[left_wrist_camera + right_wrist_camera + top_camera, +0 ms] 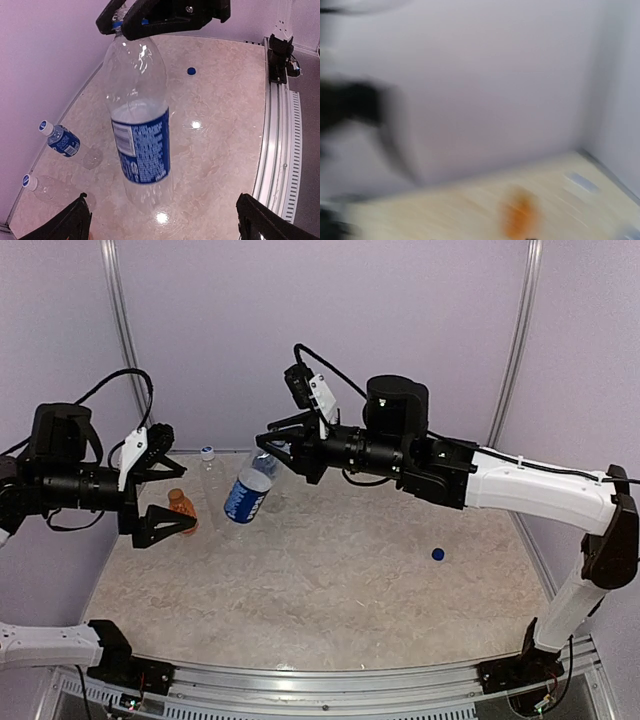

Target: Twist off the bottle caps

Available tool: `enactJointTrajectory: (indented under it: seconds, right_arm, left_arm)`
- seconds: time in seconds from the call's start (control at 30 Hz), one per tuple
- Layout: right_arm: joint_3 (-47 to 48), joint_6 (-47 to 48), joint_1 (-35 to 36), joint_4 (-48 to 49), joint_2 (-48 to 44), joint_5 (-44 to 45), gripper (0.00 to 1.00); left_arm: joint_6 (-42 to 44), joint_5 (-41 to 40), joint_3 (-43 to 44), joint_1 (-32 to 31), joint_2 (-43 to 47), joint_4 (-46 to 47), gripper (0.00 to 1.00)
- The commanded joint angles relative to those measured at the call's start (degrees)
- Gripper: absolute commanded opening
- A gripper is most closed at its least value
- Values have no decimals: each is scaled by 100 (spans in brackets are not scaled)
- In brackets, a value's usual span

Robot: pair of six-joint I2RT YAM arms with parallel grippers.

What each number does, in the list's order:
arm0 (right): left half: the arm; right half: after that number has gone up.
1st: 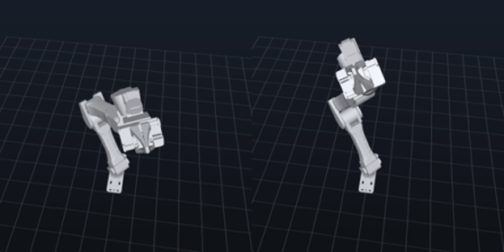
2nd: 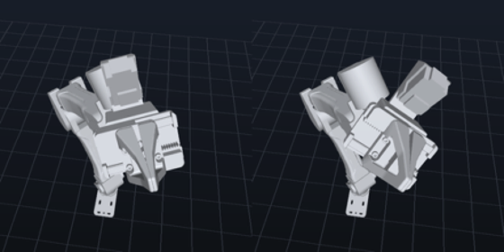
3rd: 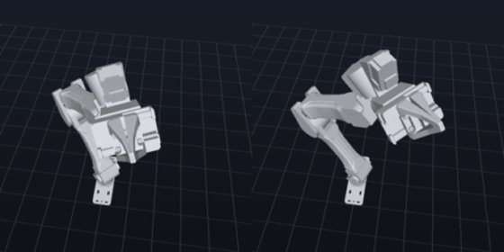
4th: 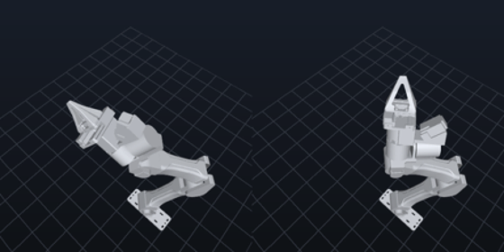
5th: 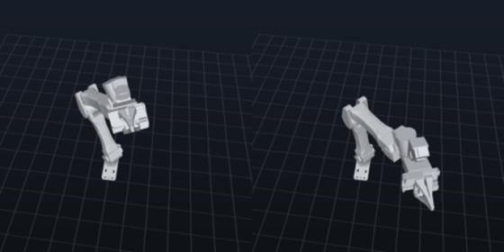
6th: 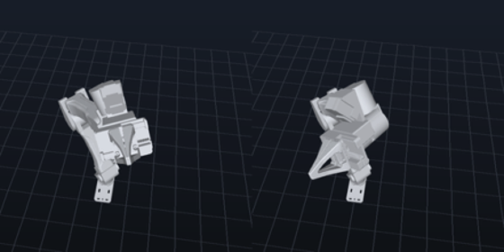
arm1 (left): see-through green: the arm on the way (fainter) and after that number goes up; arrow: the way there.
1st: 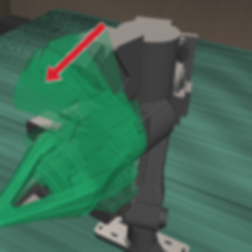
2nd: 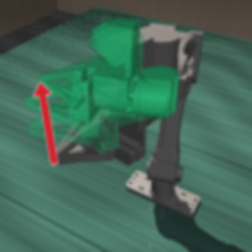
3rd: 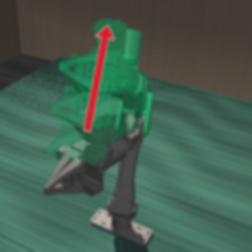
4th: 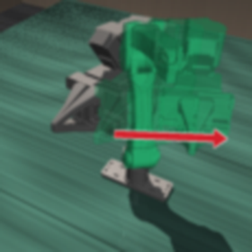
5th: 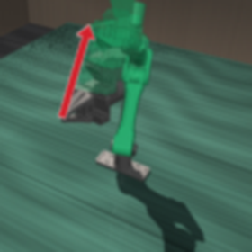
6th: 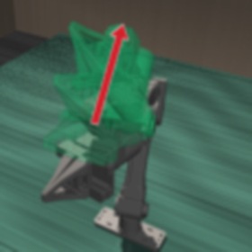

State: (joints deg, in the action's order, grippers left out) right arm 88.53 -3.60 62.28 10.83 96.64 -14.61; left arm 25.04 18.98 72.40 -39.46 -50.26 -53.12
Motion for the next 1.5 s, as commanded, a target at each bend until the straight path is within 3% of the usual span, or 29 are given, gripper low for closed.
enactJointTrajectory:
  seconds: [0.0,0.2,0.4,0.57,0.97,1.17,1.3,1.37,1.47]
  right_arm:
    - [-425,-357,-783,-1646,-960,2789,0]
    - [-1222,-441,-2665,-2115,-1685,3740,0]
    - [-1254,53,-4015,-2084,-988,3840,0]
    - [-1084,33,-4481,-2067,-313,3389,0]
    - [-770,-168,-4528,-2589,302,3296,0]
    - [-416,-35,-4532,-2891,462,3221,55]
    - [-260,-2,-4527,-3019,538,3122,74]
    - [-235,-1,-4532,-3023,517,3104,77]
    - [-169,13,-4530,-3071,498,3136,93]
  left_arm:
    - [-567,-4,-191,409,345,315,99]
    - [-1050,-125,-782,993,951,472,99]
    - [-1544,94,-1044,1367,1266,485,99]
    - [-1513,108,-1082,1411,1285,496,99]
    - [-1427,167,-1029,1406,1143,569,99]
    - [-1392,227,-1004,1401,1100,573,99]
    - [-1370,213,-1026,1397,1106,579,99]
    - [-1365,211,-1034,1393,1113,576,99]
    - [-1371,211,-1026,1388,1104,575,99]
